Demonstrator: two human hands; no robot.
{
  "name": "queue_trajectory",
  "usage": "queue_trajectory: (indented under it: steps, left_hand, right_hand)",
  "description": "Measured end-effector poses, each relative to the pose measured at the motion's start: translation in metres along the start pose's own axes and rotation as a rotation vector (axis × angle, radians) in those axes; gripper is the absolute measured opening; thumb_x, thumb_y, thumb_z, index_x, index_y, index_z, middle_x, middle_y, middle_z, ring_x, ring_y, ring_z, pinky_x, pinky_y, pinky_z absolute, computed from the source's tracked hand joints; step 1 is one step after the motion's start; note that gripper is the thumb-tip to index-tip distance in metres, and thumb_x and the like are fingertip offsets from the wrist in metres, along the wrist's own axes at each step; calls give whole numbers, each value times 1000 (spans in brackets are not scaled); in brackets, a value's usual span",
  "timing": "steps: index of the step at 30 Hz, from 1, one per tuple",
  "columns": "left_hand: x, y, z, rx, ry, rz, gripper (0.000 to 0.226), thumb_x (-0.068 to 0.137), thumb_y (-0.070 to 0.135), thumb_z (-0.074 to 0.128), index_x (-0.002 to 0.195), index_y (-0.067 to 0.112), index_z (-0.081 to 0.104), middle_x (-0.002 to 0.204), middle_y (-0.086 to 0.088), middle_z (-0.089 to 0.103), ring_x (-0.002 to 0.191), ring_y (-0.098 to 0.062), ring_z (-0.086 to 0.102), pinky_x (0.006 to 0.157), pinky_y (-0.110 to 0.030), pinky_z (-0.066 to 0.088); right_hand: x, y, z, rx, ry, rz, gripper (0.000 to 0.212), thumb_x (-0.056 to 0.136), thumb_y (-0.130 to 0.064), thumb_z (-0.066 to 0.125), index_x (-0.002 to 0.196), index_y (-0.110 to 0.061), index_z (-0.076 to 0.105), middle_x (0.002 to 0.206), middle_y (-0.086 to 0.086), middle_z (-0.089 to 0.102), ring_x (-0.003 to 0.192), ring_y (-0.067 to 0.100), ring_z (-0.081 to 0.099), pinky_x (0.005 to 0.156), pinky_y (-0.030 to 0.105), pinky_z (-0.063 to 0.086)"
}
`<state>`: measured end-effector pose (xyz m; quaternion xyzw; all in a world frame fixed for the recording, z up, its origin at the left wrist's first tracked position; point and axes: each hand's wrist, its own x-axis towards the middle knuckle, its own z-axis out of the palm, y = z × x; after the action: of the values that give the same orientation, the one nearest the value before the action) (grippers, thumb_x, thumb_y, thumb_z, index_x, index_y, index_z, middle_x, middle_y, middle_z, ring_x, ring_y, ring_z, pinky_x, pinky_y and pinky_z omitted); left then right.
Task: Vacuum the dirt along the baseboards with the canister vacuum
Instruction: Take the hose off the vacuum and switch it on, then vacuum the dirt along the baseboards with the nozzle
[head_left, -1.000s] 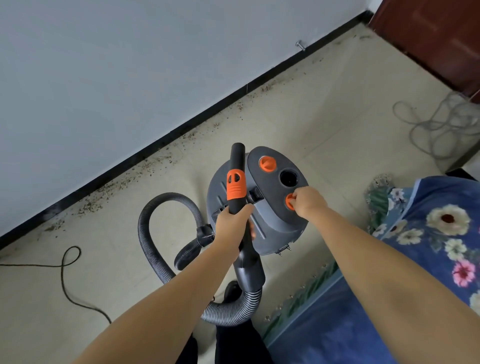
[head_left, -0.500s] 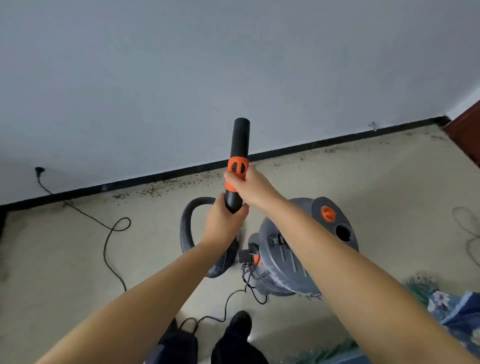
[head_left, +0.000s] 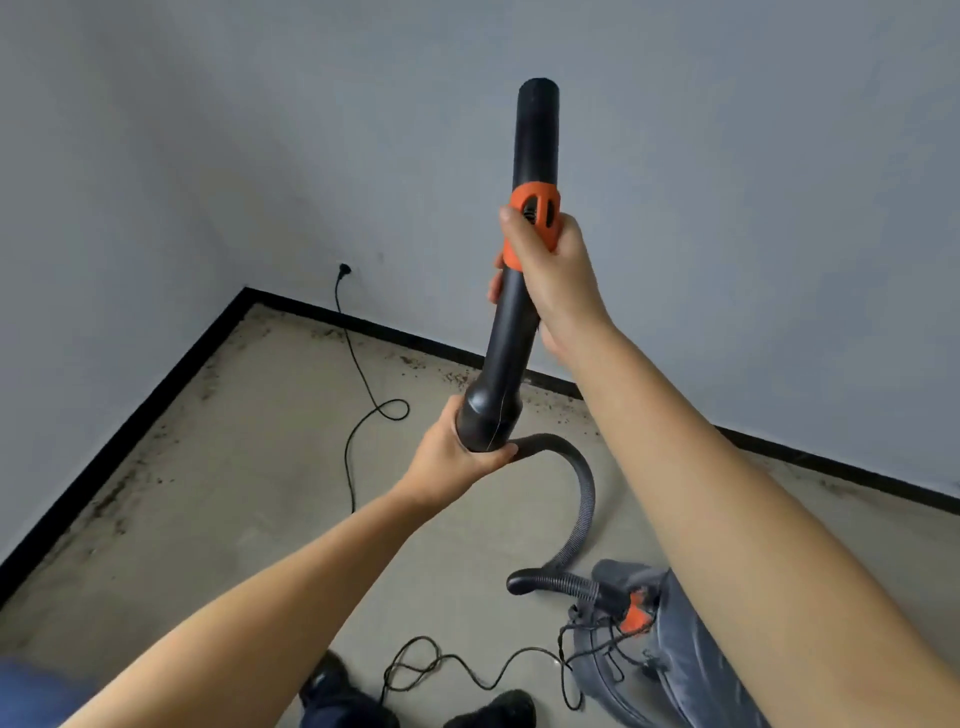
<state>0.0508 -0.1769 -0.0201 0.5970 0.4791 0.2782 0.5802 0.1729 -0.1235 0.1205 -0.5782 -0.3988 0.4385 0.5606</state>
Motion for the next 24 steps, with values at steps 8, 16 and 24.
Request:
queue_trajectory:
  steps: [8,16,24]
  left_hand:
    - [-10,-26,-174,-82,254,-25,59,70,26,79,118,16,47,106,2,62,96,-10,59,81,-22,49]
    - [-18,-63,-285,-175,398,-149,24,64,29,66,76,16,50,68,6,55,62,-10,50,56,-22,42]
    - [-26,-116,-354,-322,524,-252,24,75,18,68,90,18,50,78,7,55,72,-8,52,66,-19,43]
  right_hand:
    - [7,47,209,-121,-203,178,16,82,0,55,76,-11,46,53,4,51,42,15,49,53,27,45]
    - [22,41,366,-269,-493,123,21,86,-8,58,72,-13,44,51,4,49,38,15,45,47,21,41]
    - [41,104,464,-348,-711,276,17,88,-9,56,77,-12,43,56,7,53,44,20,50,54,27,45]
